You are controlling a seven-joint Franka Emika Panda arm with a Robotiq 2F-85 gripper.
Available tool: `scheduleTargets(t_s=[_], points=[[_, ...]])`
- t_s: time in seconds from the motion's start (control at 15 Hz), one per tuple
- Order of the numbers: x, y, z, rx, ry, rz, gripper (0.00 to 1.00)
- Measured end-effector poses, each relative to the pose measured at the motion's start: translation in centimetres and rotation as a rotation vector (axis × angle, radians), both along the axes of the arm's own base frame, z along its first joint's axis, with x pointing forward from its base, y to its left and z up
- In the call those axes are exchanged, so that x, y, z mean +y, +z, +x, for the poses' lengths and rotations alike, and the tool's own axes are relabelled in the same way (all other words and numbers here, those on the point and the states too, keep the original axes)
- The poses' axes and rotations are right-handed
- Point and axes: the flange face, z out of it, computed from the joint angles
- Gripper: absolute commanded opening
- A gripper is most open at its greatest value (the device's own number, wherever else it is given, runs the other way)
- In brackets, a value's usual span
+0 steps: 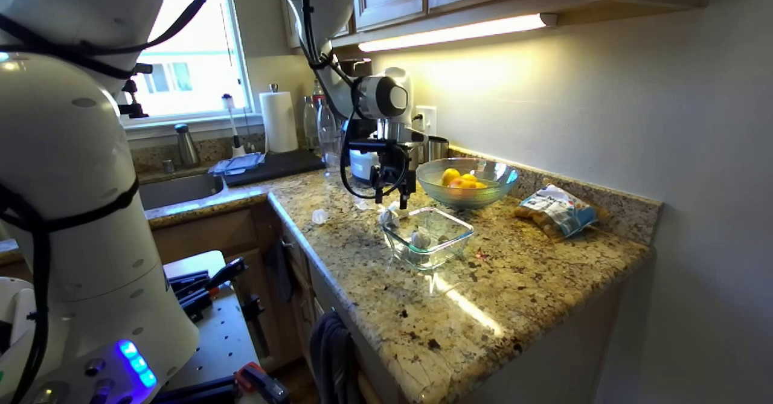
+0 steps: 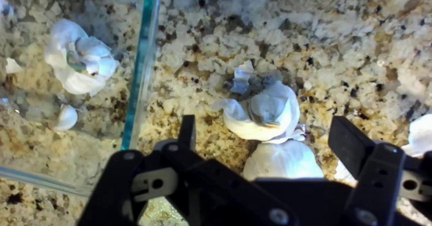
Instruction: Put all the garlic in the square bowl
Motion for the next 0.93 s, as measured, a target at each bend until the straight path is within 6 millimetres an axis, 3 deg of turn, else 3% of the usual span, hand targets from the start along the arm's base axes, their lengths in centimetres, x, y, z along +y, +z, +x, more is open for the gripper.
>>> scheduleTargets(t_s=[0.47, 0.6, 0.93], points=[[0.5, -3.0, 0.6, 0.027, 0.114, -0.02, 1.0], [0.4, -3.6, 0.6, 0.036, 0.129, -0.025, 0.74], [0.5, -4.3, 0.6, 0.048, 0.154, -0.021, 0.39]])
